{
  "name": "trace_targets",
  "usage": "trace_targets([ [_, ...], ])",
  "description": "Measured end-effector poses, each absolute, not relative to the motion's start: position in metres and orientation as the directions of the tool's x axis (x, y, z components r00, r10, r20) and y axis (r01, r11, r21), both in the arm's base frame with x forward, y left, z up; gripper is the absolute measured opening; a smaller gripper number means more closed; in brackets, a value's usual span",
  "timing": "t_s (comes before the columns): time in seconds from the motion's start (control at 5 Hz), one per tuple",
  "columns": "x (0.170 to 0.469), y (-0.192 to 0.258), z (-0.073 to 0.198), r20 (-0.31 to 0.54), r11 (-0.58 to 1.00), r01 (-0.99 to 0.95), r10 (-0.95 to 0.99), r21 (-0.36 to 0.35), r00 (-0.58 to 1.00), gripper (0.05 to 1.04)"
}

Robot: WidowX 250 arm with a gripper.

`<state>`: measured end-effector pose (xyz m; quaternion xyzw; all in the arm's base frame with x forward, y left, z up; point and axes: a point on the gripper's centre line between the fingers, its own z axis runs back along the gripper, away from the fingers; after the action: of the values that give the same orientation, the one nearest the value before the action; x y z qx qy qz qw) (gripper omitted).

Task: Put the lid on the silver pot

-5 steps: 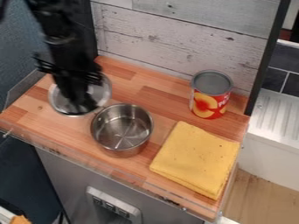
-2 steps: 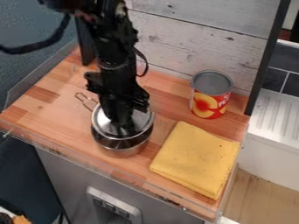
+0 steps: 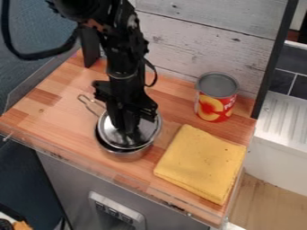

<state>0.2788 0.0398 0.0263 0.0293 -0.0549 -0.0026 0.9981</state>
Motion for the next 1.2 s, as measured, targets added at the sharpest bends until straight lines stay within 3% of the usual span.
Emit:
trace_targets([
  [0.4, 0.275, 0.036, 0.023, 0.099, 0.997, 0.024, -0.030, 0.069, 0.995, 0.279],
  [0.6, 0.272, 0.035, 0.024, 0.092, 0.998, 0.024, -0.030, 0.064, 0.995, 0.338],
  [1.0, 0.264, 0.036, 0.044, 0.064, 1.000, -0.005, 0.004, 0.017, 0.998, 0.930],
  [1.2, 0.265, 0.037, 0.053, 0.064, 1.000, -0.005, 0.005, 0.010, 0.998, 1.006],
])
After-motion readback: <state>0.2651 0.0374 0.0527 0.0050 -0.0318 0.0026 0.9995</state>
